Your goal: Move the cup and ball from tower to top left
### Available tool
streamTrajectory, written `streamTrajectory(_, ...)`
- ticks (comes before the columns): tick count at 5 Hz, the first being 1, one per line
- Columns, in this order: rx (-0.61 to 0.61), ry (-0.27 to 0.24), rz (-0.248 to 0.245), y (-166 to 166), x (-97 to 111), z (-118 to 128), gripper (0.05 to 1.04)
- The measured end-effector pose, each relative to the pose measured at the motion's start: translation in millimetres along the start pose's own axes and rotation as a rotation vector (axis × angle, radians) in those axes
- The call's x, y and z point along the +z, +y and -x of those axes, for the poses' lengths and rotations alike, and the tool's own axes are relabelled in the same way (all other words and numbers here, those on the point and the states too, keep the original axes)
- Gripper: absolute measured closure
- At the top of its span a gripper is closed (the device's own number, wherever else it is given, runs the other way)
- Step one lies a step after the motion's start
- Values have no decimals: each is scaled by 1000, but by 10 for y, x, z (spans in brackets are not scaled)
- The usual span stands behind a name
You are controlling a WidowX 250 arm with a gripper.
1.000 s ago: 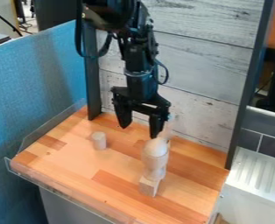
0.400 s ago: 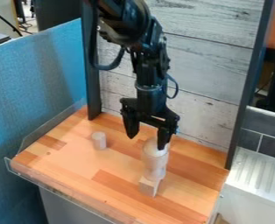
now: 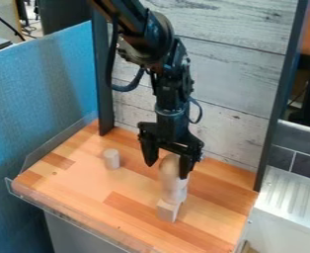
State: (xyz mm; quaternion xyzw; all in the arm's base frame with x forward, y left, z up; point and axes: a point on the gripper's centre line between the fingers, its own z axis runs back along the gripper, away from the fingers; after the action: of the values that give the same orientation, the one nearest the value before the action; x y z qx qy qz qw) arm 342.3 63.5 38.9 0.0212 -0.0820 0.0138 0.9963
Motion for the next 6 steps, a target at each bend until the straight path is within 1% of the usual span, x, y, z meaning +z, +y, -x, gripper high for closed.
streamTrajectory(1, 6, 27, 29, -37, -38, 5, 82)
streamTrajectory(2, 26, 36, 19, -12, -99, -44, 116)
streamTrajectory(3, 38, 31, 11, 11, -128, -89, 206)
streamTrajectory(4, 45, 30, 18, 16, -125, -97, 206)
streamTrajectory(5, 94, 65, 71, 164, -93, -29, 206)
streamTrajectory(6, 180, 48, 120, 409, 58, -73, 206)
